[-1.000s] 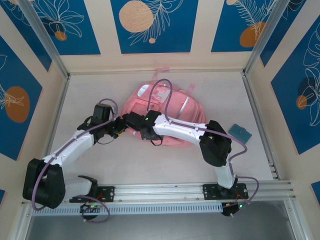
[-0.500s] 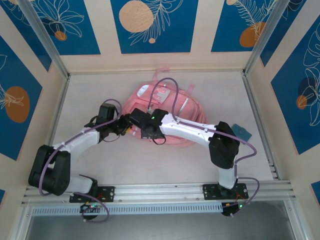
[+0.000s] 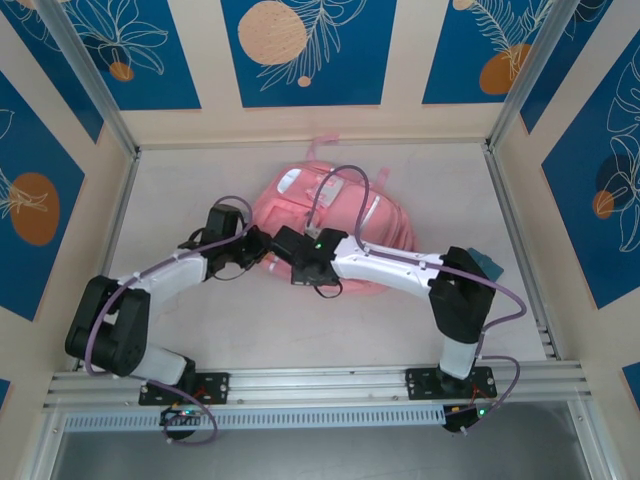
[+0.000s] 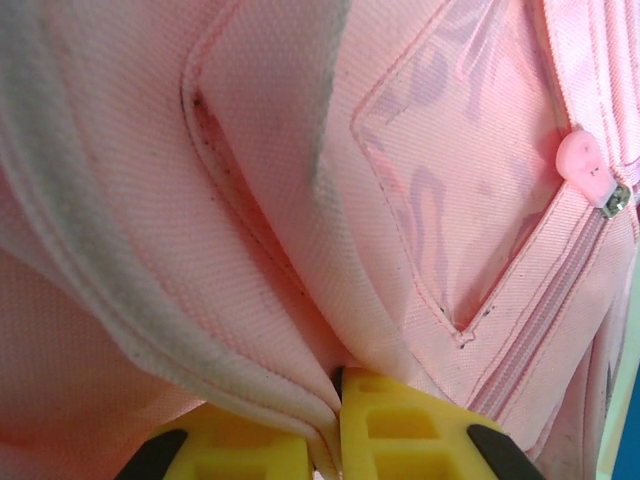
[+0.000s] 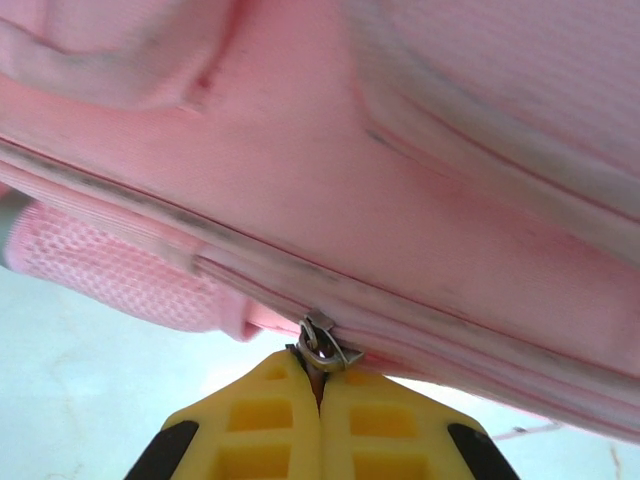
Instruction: Pack the student bag
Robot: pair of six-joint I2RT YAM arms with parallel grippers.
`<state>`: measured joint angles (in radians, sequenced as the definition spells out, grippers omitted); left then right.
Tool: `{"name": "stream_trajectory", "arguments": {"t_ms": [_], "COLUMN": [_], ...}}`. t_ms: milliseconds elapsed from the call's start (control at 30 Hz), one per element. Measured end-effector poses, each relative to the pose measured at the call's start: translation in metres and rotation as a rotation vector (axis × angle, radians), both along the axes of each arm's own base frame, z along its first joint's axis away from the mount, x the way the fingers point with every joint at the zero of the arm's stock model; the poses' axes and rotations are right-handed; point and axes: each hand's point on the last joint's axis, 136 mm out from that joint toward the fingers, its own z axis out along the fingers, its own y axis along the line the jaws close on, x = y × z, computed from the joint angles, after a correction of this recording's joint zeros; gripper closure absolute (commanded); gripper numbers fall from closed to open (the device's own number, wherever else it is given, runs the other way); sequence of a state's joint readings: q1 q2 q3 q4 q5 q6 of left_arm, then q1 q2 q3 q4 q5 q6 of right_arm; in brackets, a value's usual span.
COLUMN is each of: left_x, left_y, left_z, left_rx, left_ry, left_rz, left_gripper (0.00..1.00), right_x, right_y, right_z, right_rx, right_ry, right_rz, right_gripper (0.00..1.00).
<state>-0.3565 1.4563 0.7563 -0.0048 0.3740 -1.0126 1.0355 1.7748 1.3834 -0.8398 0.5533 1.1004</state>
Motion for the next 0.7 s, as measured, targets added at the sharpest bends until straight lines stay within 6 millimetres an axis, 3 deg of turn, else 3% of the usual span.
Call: {"name": "stream_trajectory", "arguments": {"t_ms": [233, 467, 600, 700], "left_x": [-0.001, 0.0, 0.006, 0.02], "left_y": [-0.004, -0.005, 0.003, 0.028], "left_z": [-0.001, 0.005, 0.007, 0.005], "left_rx": [0.026, 0.052, 0.093, 0.157], "left_ry": [0.003, 0.001, -0.005, -0.022], "left_rz": [-0.04, -0.065, -0.065, -0.003], "left_gripper": [0.93, 0.91, 0.71, 0.53], "right_x": [-0.023, -0.026, -0.024, -0.025], "right_y": [-0.043, -0.048, -0.038, -0.025], "right_z": [-0.004, 0.001, 0.002, 0.002], "right_rx": [-0.007, 0.023, 0.036, 0.056], "right_ry": [0.008, -0.003, -0.005, 0.014], "right_rz": [-0.076, -0.098, -0.01, 0.1], "right_gripper": [0.97, 1.0, 1.0, 1.0]}}
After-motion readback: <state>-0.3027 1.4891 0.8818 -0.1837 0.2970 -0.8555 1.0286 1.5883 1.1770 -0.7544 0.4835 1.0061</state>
